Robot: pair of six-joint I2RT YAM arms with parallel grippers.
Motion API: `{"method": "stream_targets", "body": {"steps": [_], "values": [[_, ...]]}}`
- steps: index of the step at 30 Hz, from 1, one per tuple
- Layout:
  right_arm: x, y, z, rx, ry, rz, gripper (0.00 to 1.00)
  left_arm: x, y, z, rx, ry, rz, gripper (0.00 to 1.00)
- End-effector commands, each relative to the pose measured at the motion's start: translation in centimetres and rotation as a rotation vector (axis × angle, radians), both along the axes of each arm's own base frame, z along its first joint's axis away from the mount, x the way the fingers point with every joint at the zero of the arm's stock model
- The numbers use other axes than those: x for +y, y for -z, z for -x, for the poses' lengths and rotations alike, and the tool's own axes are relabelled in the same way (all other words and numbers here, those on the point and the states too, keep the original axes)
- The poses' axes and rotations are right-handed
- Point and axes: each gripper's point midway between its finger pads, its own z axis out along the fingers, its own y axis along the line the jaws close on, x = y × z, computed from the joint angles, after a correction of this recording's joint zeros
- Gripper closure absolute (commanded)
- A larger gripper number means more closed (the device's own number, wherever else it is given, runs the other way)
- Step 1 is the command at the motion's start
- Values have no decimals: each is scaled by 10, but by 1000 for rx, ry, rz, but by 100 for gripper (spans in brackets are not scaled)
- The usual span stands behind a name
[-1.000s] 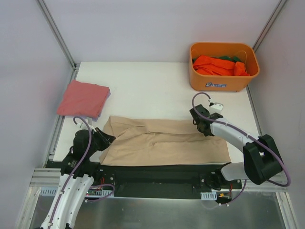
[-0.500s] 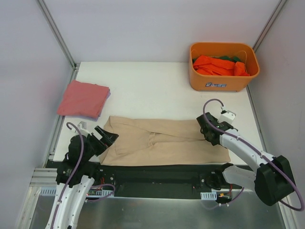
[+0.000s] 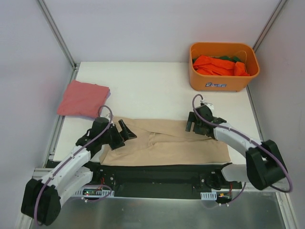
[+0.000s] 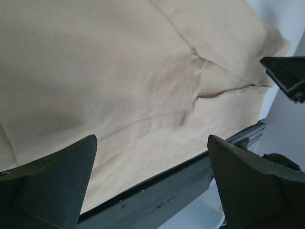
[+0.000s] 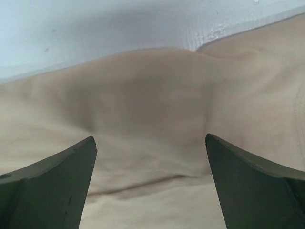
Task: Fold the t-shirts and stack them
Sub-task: Rotate the tshirt 90 degrees
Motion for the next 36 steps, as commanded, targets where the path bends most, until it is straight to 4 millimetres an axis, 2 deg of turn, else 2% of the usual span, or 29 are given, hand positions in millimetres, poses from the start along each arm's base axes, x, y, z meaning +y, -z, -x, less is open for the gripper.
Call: {"method": "stream_targets", "body": {"steps": [1, 4, 7, 10, 14, 15, 17, 19, 21, 22, 23, 24, 25, 26, 29, 30, 32, 33, 35, 36], "values": [[5, 18, -21, 84, 10, -95, 1, -1, 11, -25, -22, -25, -76, 1], [-8, 36, -19, 138, 79, -171, 1, 4, 36, -23, 86, -33, -128, 1], [6, 32, -19, 118, 22, -251, 0, 11, 53, -28, 154, -56, -181, 1], [11, 25, -19, 111, -8, -275, 0, 17, 62, -45, 186, -67, -232, 1], [17, 22, -13, 124, -24, -324, 1, 15, 56, -100, 178, -77, -260, 1], [18, 22, -10, 137, -14, -332, 0, 12, 64, -111, 204, -63, -269, 1], [16, 25, -1, 162, -8, -330, 1, -1, 58, -151, 187, -33, -251, 1], [6, 28, 9, 186, 37, -294, 0, -17, 59, -187, 179, 2, -229, 1], [-3, 32, 25, 220, 82, -269, 0, -35, 65, -222, 201, 32, -183, 1], [-1, 32, 30, 227, 98, -289, 0, -49, 57, -244, 178, 62, -139, 1], [6, 31, 34, 234, 90, -336, 1, -61, 59, -262, 158, 102, -112, 1], [18, 31, 42, 240, 63, -399, 1, -70, 52, -286, 128, 110, -94, 1], [32, 29, 49, 242, 28, -445, 1, -79, 54, -300, 155, 119, -40, 1], [46, 26, 54, 239, -13, -477, 0, -95, 44, -322, 126, 158, 43, 1], [106, 10, 79, 263, -196, -563, 1, -126, 17, -392, 14, 152, 175, 1], [129, 2, 87, 261, -259, -613, 1, -132, 21, -410, 6, 126, 209, 1], [171, -18, 95, 221, -397, -687, 1, -153, 9, -438, -53, 82, 350, 1], [185, -25, 100, 222, -459, -689, 1, -159, 3, -453, -108, 43, 412, 1], [201, -37, 103, 215, -528, -672, 1, -161, 2, -467, -138, -29, 457, 1], [203, -41, 104, 203, -553, -654, 0, -159, -1, -471, -159, -43, 446, 1]]}}
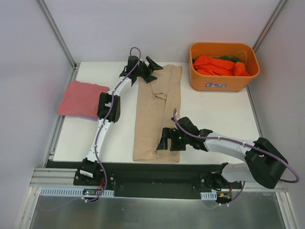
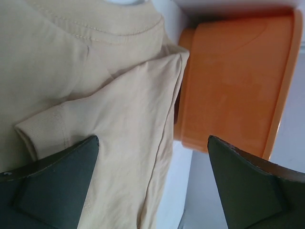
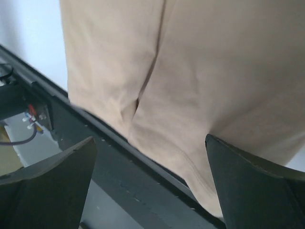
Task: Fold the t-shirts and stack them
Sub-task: Rotate the tshirt 90 degrees
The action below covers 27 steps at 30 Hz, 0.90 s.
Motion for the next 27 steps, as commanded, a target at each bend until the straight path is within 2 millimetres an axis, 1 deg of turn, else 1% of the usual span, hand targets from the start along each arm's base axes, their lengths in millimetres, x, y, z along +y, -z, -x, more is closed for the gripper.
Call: {"method": "stream_targets", "body": {"steps": [1, 2, 3, 4, 5, 6, 8, 9, 11, 12, 13, 14, 15, 16, 17, 18, 19, 20, 21, 22, 23, 24, 25, 26, 27], "values": [[33, -40, -2, -69, -81, -71, 1, -6, -11, -23, -21, -114, 95, 1], [25, -40, -2, -87, -83, -33, 1, -1, -19, -24, -46, -124, 59, 1], [17, -42, -5, -113, -64, -2, 1, 2, -38, -24, -93, -136, 27, 1], [11, -45, -7, -141, -53, 18, 0, 5, -49, -24, -138, -133, -5, 1], [4, -50, -6, -166, -51, 21, 0, 8, -68, -24, -187, -130, -34, 1], [2, -53, -6, -187, -58, 16, 0, 13, -83, -23, -232, -128, -79, 1], [-3, -60, -1, -241, -94, -13, 1, 28, -122, -23, -323, -155, -149, 1], [-7, -62, 2, -276, -124, -13, 1, 34, -139, -22, -362, -165, -169, 1], [-14, -66, 9, -332, -184, -16, 0, 41, -174, -12, -430, -135, -186, 1], [-18, -69, 11, -357, -203, -16, 0, 38, -199, -2, -497, -87, -183, 1], [-22, -70, 15, -378, -232, -12, 0, 34, -221, 14, -558, -24, -184, 1], [-25, -71, 19, -404, -255, -9, 0, 29, -235, 31, -599, 40, -184, 1], [-29, -69, 21, -408, -260, 3, 1, 25, -257, 54, -653, 102, -180, 1], [-33, -67, 25, -407, -277, 11, 1, 23, -262, 74, -676, 158, -190, 1], [-35, -66, 31, -403, -305, 10, 0, 26, -276, 99, -693, 184, -192, 1], [-36, -64, 36, -399, -319, 4, 1, 32, -276, 124, -678, 199, -206, 1], [-36, -63, 40, -400, -332, -5, 0, 38, -262, 145, -638, 203, -231, 1], [-35, -63, 42, -411, -347, -22, 0, 45, -261, 169, -628, 191, -256, 1], [-33, -61, 43, -417, -350, -33, 0, 51, -240, 195, -587, 196, -285, 1], [-32, -59, 44, -416, -347, -39, 1, 58, -205, 227, -537, 199, -343, 1], [-32, -56, 44, -410, -349, -38, 1, 67, -212, 244, -575, 135, -404, 1], [-33, -50, 46, -402, -357, -21, 0, 77, -169, 268, -494, 85, -491, 1], [-34, -46, 45, -396, -355, -6, 1, 83, -160, 290, -485, 57, -521, 1], [-34, -42, 45, -384, -356, 7, 1, 88, -144, 314, -450, 48, -522, 1], [-33, -37, 46, -373, -367, 17, 1, 92, -121, 334, -373, 46, -506, 1]]}}
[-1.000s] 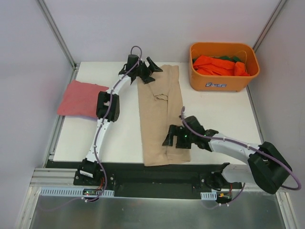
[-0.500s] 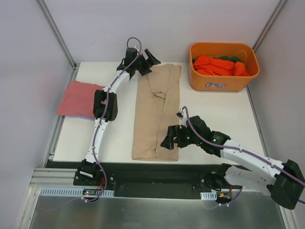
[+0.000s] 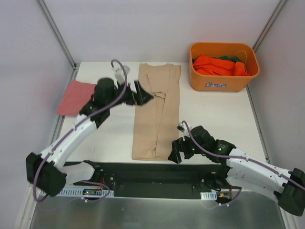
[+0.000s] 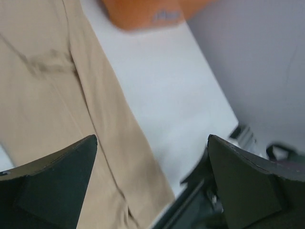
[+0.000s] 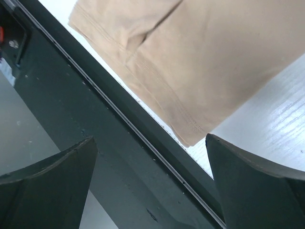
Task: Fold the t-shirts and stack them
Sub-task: Rotate the tshirt 90 degrees, then grab the bottom of the folded rectangular tshirt with both arms
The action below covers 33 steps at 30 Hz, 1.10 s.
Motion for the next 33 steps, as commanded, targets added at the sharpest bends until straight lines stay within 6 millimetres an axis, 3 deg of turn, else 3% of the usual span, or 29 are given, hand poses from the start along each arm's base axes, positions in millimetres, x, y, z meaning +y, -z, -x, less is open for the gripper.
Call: {"method": "stream_targets", "body": {"steps": [1, 5, 7, 13, 16, 22, 26, 29, 32, 33], "values": [[4, 11, 2, 8, -36, 38, 3, 29, 121, 66, 227, -121, -133, 1], [-1, 23, -6, 57, 69, 138, 7, 44, 176, 135, 407, -93, -194, 10], [1, 27, -9, 64, 121, 138, 9, 58, 200, 162, 474, -124, -237, 9], [5, 38, -11, 90, 206, 126, 14, 63, 250, 220, 683, -74, -237, 14], [7, 42, -11, 111, 239, 119, 17, 67, 271, 232, 752, -80, -285, 22], [-6, 61, -11, 130, 313, 191, 34, 69, 289, 239, 777, -73, -376, 36], [-10, 66, -8, 144, 336, 214, 38, 59, 291, 249, 796, -19, -384, 54], [-18, 73, -8, 151, 372, 238, 41, 63, 300, 250, 803, -53, -429, 65], [-24, 76, -8, 151, 395, 260, 50, 68, 306, 247, 802, -96, -454, 87], [-25, 76, -6, 156, 392, 269, 53, 71, 308, 246, 810, -117, -457, 89]]}}
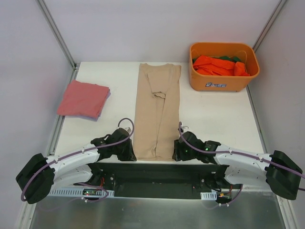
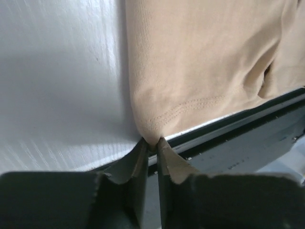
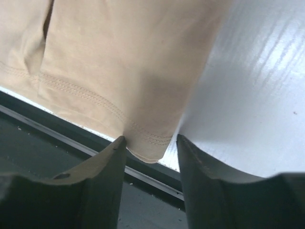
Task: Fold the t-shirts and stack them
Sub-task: Grab the bottom of the folded rectangular tshirt with both arms
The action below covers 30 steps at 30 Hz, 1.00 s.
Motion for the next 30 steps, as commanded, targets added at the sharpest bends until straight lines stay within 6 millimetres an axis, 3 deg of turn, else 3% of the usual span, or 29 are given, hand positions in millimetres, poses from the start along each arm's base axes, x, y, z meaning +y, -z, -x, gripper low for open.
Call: {"method": "stream_targets", "body": {"steps": [1, 5, 7, 12, 15, 19, 23, 27, 30], "values": [[-13, 8, 2, 11, 53, 56, 57, 19, 18, -2, 1, -68, -111, 94], [-16, 10, 10, 35, 37, 48, 79, 24, 18, -2, -9, -82, -119, 100], [-13, 10, 14, 42, 19, 22, 100, 26, 16, -1, -14, -83, -116, 100], [-7, 9, 23, 53, -21, -49, 100, 24, 6, 2, -55, -61, -59, 100], [-6, 2, 24, 35, -24, -93, 100, 17, -2, 10, -58, -9, 5, 100], [5, -12, 40, 55, -93, -193, 100, 7, -12, 21, -56, 42, 95, 100], [9, -22, 48, 66, -117, -243, 99, -4, -38, 21, -107, 62, 207, 100], [14, -44, 38, -3, -143, -245, 100, -6, -60, 6, -223, 35, 250, 100], [12, -65, 14, -126, -118, -197, 100, -3, -73, -14, -312, -4, 213, 100]]}}
